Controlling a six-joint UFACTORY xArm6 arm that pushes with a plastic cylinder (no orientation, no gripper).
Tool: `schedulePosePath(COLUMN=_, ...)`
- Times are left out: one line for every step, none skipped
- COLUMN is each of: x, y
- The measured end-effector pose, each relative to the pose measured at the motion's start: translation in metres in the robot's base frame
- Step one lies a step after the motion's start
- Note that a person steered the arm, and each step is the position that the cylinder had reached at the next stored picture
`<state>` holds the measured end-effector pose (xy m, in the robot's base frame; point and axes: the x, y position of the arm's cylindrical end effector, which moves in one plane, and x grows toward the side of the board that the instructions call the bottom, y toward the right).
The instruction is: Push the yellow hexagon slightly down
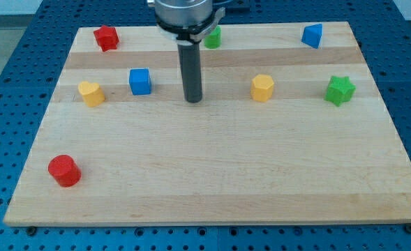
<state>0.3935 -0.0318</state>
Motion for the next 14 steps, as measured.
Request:
schedulePosePath(x=-0.020, y=0.022)
schedulePosePath(x=-0.039, y=0.042)
schedulePosePath(x=-0.050, y=0.063)
schedulePosePath(x=-0.056, y=0.086)
schedulePosePath(x=-0.056, y=0.108)
schedulePosePath(x=-0.056, y=0.121)
schedulePosePath(x=-0.051, y=0.128)
schedulePosePath(x=-0.036, y=0.128)
schedulePosePath(x=-0.020, y=0.128)
schedulePosePath(x=-0.001, y=0.128)
schedulePosePath(x=0.019, y=0.128)
schedulePosePath(x=0.038, y=0.128)
schedulePosePath(x=0.054, y=0.128)
schedulePosePath(x=0.056, y=0.121)
